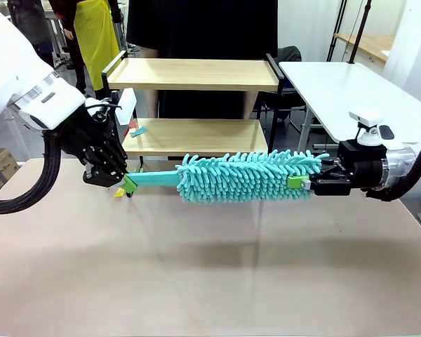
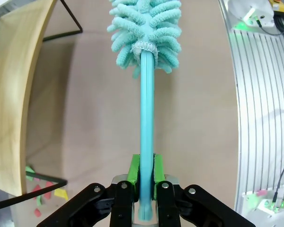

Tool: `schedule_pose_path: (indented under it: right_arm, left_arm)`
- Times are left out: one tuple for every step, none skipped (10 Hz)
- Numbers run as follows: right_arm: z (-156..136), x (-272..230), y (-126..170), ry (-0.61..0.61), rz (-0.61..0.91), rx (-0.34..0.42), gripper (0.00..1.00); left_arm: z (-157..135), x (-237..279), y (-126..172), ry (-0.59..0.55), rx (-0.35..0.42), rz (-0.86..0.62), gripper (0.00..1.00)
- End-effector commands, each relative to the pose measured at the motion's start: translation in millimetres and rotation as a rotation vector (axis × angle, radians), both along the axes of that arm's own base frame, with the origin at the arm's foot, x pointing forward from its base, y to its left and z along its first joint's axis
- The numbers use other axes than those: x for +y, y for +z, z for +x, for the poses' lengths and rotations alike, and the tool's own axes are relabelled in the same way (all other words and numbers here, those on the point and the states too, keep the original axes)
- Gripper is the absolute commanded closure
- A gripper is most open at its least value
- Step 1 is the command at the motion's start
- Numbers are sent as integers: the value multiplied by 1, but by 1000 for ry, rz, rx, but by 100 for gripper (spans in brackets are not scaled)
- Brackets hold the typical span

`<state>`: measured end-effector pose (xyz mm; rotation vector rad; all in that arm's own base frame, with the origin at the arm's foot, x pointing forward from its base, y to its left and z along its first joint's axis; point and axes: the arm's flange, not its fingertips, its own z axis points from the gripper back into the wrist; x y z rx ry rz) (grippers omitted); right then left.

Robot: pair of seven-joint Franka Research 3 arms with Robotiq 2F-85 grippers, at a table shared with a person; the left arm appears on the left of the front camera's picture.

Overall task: Clean the shelf.
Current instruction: Hand the Duster back to the human.

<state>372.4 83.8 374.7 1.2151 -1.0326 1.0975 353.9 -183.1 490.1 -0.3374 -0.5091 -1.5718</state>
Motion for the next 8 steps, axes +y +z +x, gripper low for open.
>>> schedule_pose_path:
  right_arm:
    - [4, 2, 8, 47, -27, 27, 64]
    - [4, 3, 8, 60, -40, 28, 100]
    - [4, 3, 9, 76, -47, 29, 100]
    - [3, 4, 10, 77, -44, 26, 100]
    - [3, 4, 10, 77, -38, 22, 100]
    - [2, 5, 10, 75, -39, 13, 100]
    - [2, 5, 11, 71, -33, 7, 100]
    - [1, 6, 12, 70, -38, -5, 100]
  left_arm:
    - [-1, 0, 1, 0, 0, -10, 86]
    - [-1, 0, 1, 0, 0, -10, 86]
    - [-1, 0, 1, 0, 0, -10, 86]
    - [-1, 0, 1, 0, 0, -10, 86]
    - [-1, 0, 1, 0, 0, -10, 86]
    - [-1, 0, 1, 0, 0, -10, 86]
    - [-1, 0, 1, 0, 0, -10, 86]
    - [-1, 0, 1, 0, 0, -10, 86]
